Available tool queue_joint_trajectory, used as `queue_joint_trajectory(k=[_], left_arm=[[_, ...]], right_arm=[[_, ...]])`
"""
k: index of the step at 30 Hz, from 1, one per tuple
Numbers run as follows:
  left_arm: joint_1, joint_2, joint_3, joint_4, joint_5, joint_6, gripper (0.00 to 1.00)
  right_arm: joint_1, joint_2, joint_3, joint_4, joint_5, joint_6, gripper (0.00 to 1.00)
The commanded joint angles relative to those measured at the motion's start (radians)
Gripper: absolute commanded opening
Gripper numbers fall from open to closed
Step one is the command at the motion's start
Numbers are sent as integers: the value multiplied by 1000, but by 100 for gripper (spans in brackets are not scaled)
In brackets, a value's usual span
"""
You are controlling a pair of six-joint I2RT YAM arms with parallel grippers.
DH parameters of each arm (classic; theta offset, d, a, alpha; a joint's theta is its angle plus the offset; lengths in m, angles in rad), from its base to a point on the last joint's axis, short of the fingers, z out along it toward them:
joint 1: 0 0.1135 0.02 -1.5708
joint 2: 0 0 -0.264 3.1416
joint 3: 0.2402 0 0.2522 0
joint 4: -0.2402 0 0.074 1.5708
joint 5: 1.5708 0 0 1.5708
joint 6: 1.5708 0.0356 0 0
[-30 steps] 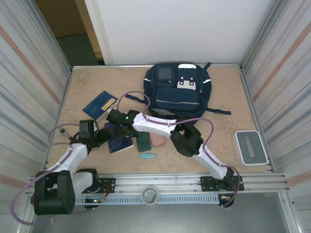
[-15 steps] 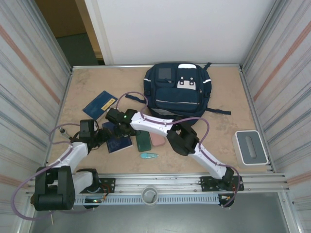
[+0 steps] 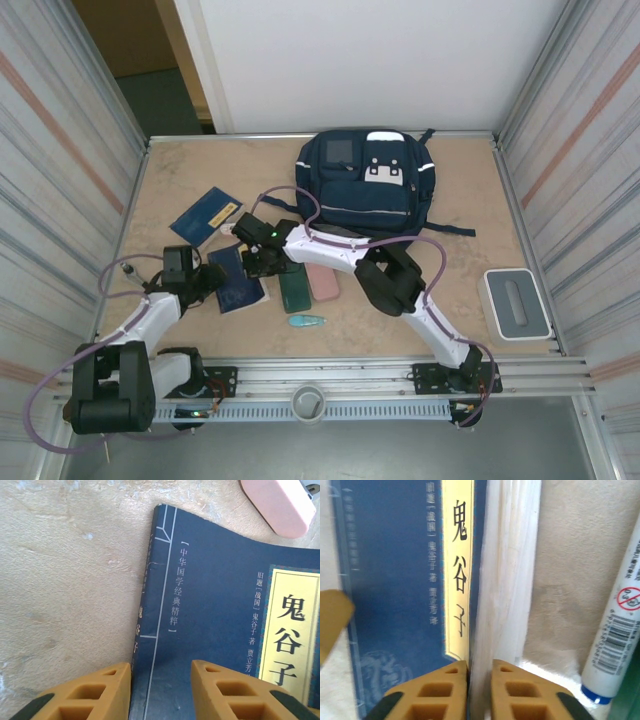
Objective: Pack the student bag
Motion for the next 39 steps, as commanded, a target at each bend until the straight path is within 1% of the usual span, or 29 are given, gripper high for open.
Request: queue_joint_trajectory(k=[1, 2, 3, 6, 8, 10, 13, 15, 17, 19, 21, 22, 25, 28, 29, 33, 34, 35, 36, 37, 38, 39], left_arm=[[7, -41, -6, 7, 34, -15, 38], [11, -57, -7, 2, 36, -20, 40], [17, -79, -4, -4, 47, -25, 41], [42, -166, 10, -34, 93, -52, 52], [43, -241, 27, -51, 132, -80, 61], [43, -325, 38, -42, 189, -137, 73], [43, -417, 66, -28, 270, -191, 82], [42, -443, 93, -25, 316, -194, 85], [41, -437, 122, -14, 375, -198, 86], [39, -402, 146, 22, 455, -214, 86], [25, -347, 156, 105, 540, -243, 85], [12, -320, 159, 139, 565, -254, 83], [-50, -234, 185, 243, 617, -263, 70], [-123, -162, 216, 317, 624, -257, 53], [-143, -143, 225, 342, 626, -260, 46], [-192, -96, 251, 449, 632, -277, 18], [-208, -88, 260, 476, 637, -278, 11], [-228, -76, 274, 505, 650, -276, 5], [-250, -62, 290, 535, 664, -276, 0], [-272, -52, 304, 562, 672, -277, 0], [-297, -40, 317, 592, 676, -278, 0], [-320, -27, 330, 622, 677, -282, 0]], right_arm=[[-1, -104, -70, 133, -81, 7, 5], [-7, -125, -93, 153, -92, 9, 1], [-12, -157, -120, 178, -105, 11, 0], [-34, -246, -200, 247, -162, 16, 0], [-50, -311, -253, 296, -195, 17, 0], [-73, -380, -313, 353, -229, 27, 0], [-119, -469, -387, 434, -300, 50, 0], [-151, -521, -428, 483, -344, 64, 0], [-181, -568, -465, 527, -378, 78, 0], [-211, -607, -497, 563, -402, 88, 0], [-240, -640, -528, 609, -435, 104, 0], [-250, -652, -540, 621, -448, 107, 0], [-273, -683, -563, 623, -459, 96, 0], [-290, -707, -592, 624, -474, 87, 0], [-298, -715, -600, 612, -472, 78, 0], [-352, -767, -637, 520, -462, -15, 1], [-370, -787, -655, 509, -468, -37, 7], [-395, -811, -676, 500, -481, -56, 18], [-421, -836, -700, 495, -500, -67, 31], [-442, -860, -721, 498, -517, -72, 40], [-466, -888, -747, 503, -538, -76, 52], [-486, -917, -775, 513, -556, -76, 59]])
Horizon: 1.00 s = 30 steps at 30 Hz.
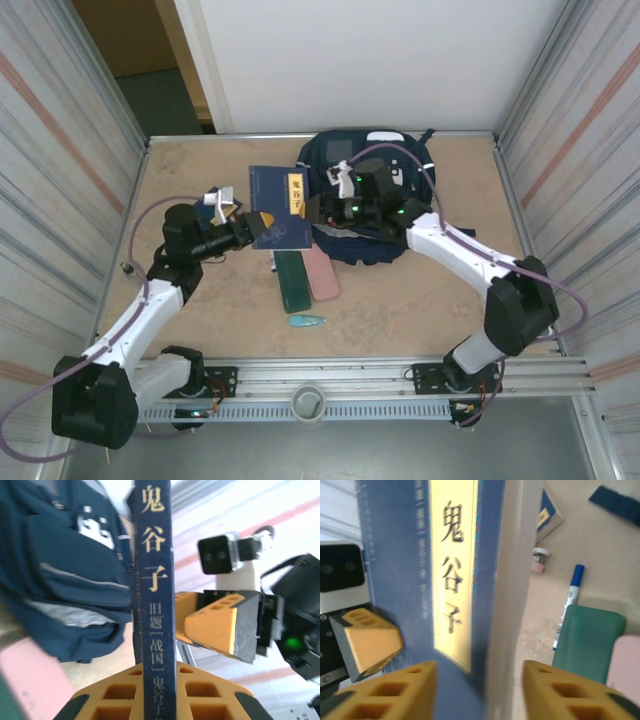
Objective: Pack the student bag
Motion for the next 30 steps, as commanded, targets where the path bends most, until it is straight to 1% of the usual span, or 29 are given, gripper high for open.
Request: queue_joint_trajectory(k=[1, 2, 3, 5, 9, 10, 11, 12, 14, 15, 16, 18, 19, 20, 22, 24, 25, 28, 29, 30], left_arm=[[-64, 27, 72, 189, 57, -5, 0], [-79, 43, 86, 217, 63, -10, 0], [-95, 61, 100, 244, 67, -19, 0], [-114, 100, 118, 321, 76, -51, 0], [-160, 197, 162, 481, 93, -127, 0], [-171, 224, 176, 499, 91, -137, 0], [-182, 249, 190, 507, 87, -143, 0], [-188, 269, 205, 505, 85, -144, 0], [-194, 310, 229, 481, 70, -137, 0], [-194, 323, 238, 463, 60, -127, 0], [-194, 337, 249, 432, 48, -105, 4], [-194, 359, 280, 337, 24, -36, 21], [-196, 372, 300, 273, 10, 15, 33], [-197, 384, 321, 208, -5, 79, 43], [-200, 407, 361, 75, -48, 225, 55], [-207, 438, 407, -61, -118, 408, 60], [-216, 458, 437, -144, -159, 514, 62], [-256, 529, 527, -322, -253, 873, 67], [-270, 553, 553, -363, -289, 971, 68], [-283, 589, 596, -419, -365, 1038, 70]], right_arm=[[-65, -132, -63, 21, -96, -53, 66], [-80, -162, -94, 43, -117, -49, 77], [-92, -192, -119, 66, -135, -43, 82], [-107, -237, -158, 111, -167, -29, 87], [-115, -272, -216, 251, -225, 42, 90], [-115, -270, -225, 296, -251, 65, 89], [-117, -268, -233, 338, -266, 88, 86], [-121, -268, -238, 367, -274, 108, 79], [-142, -279, -252, 411, -275, 149, 53], [-158, -289, -257, 410, -261, 163, 43], [-181, -302, -265, 409, -252, 173, 31], [-226, -331, -275, 373, -223, 177, 14], [-253, -344, -271, 332, -208, 170, 5], [-285, -357, -264, 288, -200, 162, 0], [-360, -378, -247, 187, -179, 156, 0], [-443, -393, -236, 104, -173, 154, 0], [-488, -402, -219, 25, -145, 135, 0], [-566, -426, -153, -199, -24, 3, 0], [-577, -432, -136, -258, 26, -33, 0], [-587, -438, -122, -304, 79, -70, 0]])
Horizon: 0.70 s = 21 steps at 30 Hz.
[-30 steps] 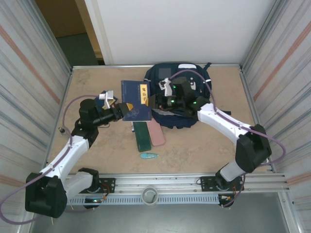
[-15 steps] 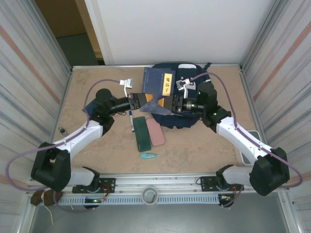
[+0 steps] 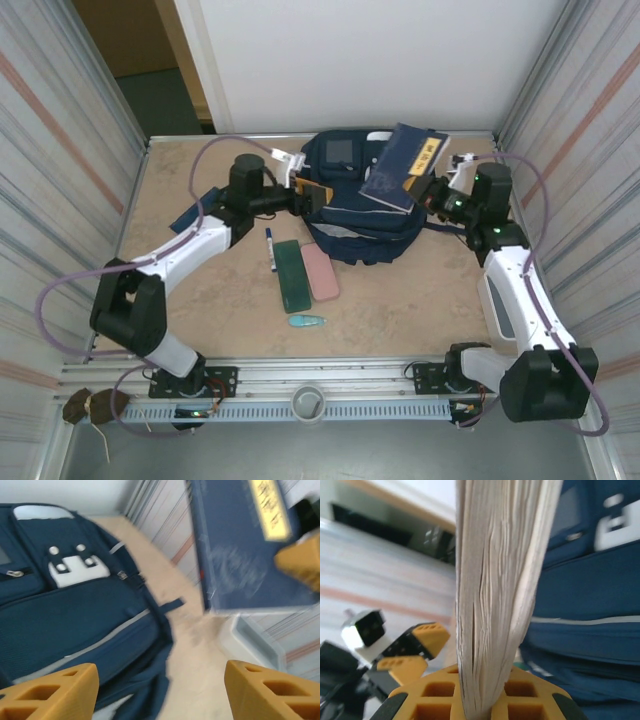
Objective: Pack the student bag
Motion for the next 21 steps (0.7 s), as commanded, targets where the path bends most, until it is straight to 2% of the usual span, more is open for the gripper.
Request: queue_joint_trajectory(k=[1, 4, 7, 13, 17, 21], left_arm=[[-43, 101, 141, -311, -219, 459, 70], [-53, 245, 306, -467, -281, 597, 71], [-53, 366, 427, -561, -332, 723, 72], [-103, 524, 582, -688, -314, 955, 78], [-145, 591, 609, -705, -278, 1013, 83], [-168, 672, 676, -742, -347, 1039, 88]], right_arm=[[-25, -55, 81, -239, 171, -166, 0], [-33, -58, 84, -279, 212, -212, 0], [-34, -43, 71, -283, 197, -228, 0], [-34, -19, 42, -283, 179, -243, 0], [-34, -20, 25, -275, 176, -244, 0], [-33, -25, 11, -273, 169, -244, 0]])
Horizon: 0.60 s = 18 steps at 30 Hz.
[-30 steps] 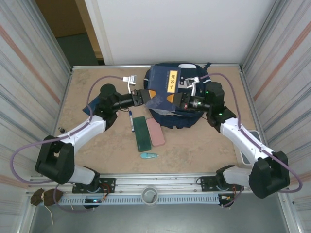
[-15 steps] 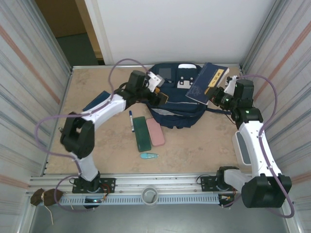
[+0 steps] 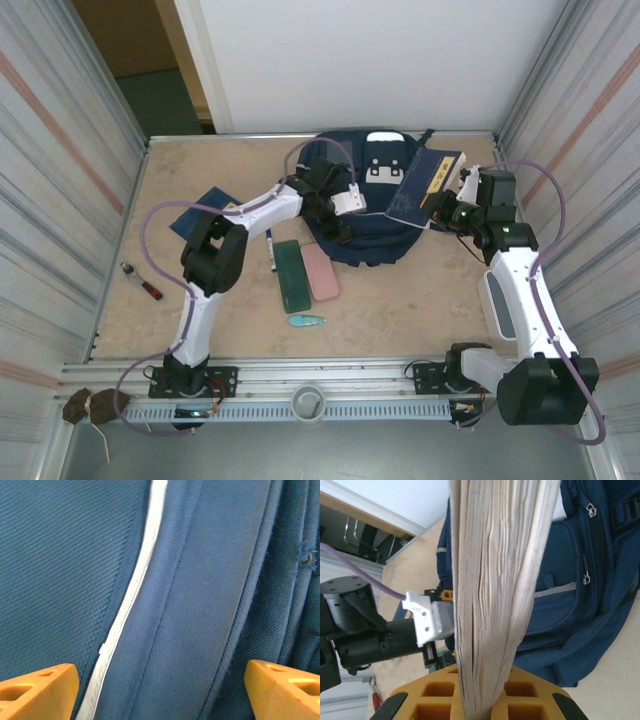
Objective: Pack the student bag
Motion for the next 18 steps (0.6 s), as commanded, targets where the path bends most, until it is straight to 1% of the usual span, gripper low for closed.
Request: queue_joint_trajectory(k=[1, 4, 7, 10, 12, 16, 18], left_arm=[[-20, 67, 65, -74, -52, 86, 89], [-27, 119, 111, -67, -142, 90, 85], [-28, 134, 134, -57, -151, 80, 77], [-29, 92, 119, -32, -96, 46, 56], [-26, 37, 83, 20, -48, 14, 42], [-8, -57, 55, 90, 56, -70, 22], [16, -94, 56, 122, 110, -141, 15]], right_arm=[[-5, -8, -18, 18, -6, -35, 0], [-3, -5, -37, 17, -12, -35, 0], [-3, -6, -53, -4, 0, -45, 0], [-5, -12, -55, -61, 39, -66, 0], [-5, -25, -58, -107, 73, -76, 0], [-5, -78, -57, -200, 109, -88, 0], [-6, -130, -56, -251, 120, -91, 0]])
